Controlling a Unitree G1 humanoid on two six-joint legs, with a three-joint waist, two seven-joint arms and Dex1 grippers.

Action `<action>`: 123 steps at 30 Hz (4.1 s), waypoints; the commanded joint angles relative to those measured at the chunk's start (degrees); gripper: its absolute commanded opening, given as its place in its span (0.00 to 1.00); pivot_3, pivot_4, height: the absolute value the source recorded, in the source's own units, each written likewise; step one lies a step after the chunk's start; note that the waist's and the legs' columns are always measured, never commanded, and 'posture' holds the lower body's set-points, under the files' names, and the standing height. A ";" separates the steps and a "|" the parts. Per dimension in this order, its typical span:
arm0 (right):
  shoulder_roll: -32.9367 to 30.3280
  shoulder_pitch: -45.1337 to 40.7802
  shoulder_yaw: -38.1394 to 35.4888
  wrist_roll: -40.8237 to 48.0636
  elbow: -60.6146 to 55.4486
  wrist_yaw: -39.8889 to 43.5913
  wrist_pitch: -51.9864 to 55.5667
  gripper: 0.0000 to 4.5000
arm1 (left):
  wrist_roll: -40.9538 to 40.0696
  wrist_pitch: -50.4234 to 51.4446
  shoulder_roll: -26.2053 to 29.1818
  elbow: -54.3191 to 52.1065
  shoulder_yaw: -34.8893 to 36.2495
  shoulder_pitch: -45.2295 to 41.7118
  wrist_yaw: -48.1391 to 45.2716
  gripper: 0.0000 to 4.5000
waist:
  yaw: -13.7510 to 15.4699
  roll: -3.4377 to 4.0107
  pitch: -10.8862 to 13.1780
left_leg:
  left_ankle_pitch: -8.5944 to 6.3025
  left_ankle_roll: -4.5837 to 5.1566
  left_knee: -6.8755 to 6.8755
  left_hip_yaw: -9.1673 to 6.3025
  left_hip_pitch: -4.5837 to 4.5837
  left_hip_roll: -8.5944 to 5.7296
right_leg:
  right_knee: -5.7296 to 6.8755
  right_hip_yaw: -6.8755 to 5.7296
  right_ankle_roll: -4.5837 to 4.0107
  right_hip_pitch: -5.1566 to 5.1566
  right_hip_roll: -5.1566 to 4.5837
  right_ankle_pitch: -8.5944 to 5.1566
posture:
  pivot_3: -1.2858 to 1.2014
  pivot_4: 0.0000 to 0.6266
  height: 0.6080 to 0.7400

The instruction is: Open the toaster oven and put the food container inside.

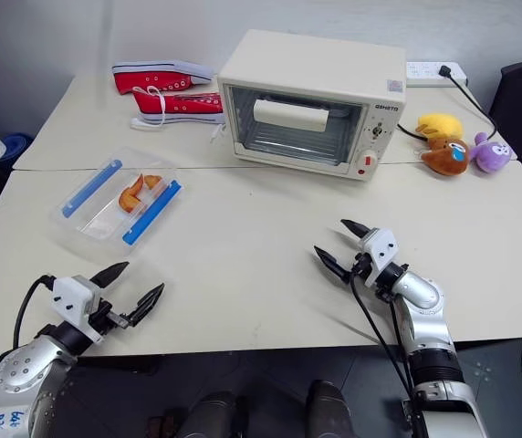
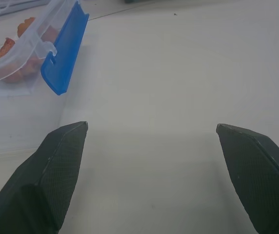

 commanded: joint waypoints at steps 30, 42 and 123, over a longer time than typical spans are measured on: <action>3.71 -33.51 0.47 2.29 9.15 -3.95 16.33 0.99 | -24.48 15.80 6.20 -9.43 2.01 -16.53 -5.86 1.00 | -1.58 0.06 0.02 | -0.08 -0.22 0.04 -0.01 -0.08 0.36 | -0.06 0.03 -0.12 -0.10 0.46 0.05 | 0.52 0.24 1.00; 5.40 -32.34 0.69 2.80 4.70 -1.68 17.83 0.99 | -23.50 15.84 3.43 -10.78 0.99 -13.92 -3.17 1.00 | -1.65 0.07 0.02 | -0.08 -0.26 0.03 -0.01 -0.08 0.41 | -0.06 0.05 -0.12 -0.12 0.50 0.05 | 0.52 0.24 1.00; -13.08 9.75 -5.08 18.93 -33.46 12.84 17.93 1.00 | -12.29 30.71 13.67 3.67 12.27 -28.13 -18.85 0.87 | -0.24 -0.05 0.07 | -0.06 -0.32 0.17 0.11 -0.02 0.49 | 0.06 -0.04 -0.14 -0.13 0.55 0.07 | 0.52 0.24 1.00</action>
